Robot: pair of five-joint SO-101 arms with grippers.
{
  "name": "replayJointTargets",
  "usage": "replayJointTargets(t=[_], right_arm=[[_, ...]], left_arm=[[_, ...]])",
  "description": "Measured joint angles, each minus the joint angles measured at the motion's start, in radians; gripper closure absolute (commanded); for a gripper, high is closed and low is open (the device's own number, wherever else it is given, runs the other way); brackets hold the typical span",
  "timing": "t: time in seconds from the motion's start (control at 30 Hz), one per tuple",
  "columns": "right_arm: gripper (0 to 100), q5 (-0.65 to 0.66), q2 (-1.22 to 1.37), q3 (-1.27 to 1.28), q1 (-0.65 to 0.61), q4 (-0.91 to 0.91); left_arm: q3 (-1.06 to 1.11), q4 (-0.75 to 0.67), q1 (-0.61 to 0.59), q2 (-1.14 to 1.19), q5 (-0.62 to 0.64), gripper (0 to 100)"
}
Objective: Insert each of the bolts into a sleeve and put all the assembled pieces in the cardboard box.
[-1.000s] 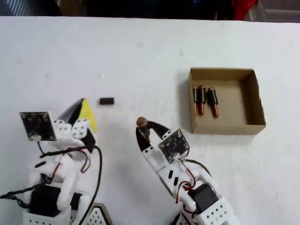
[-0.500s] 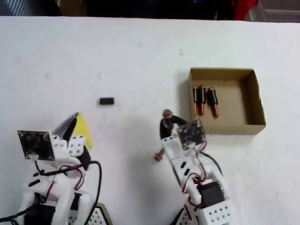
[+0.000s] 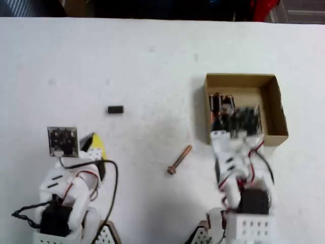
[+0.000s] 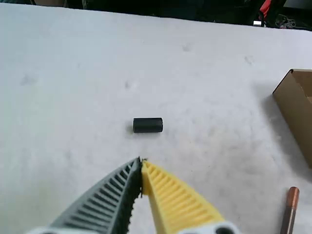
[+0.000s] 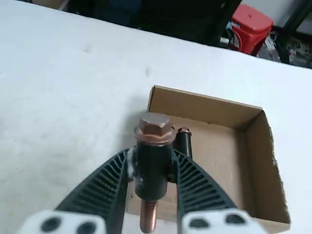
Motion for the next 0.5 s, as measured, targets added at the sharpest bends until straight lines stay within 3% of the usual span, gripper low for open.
replayJointTargets(t=[0.13, 0.5], right_arm=[[98.1, 0.012, 0.285, -0.15, 0.081, 0.0], [98.1, 0.074, 1.08, -0.598, 0.195, -0.023]], left_arm=[[0.061, -0.025, 0.0, 0.0, 0.0, 97], [0.269, -0.298, -0.06, 0.015, 0.0, 97]])
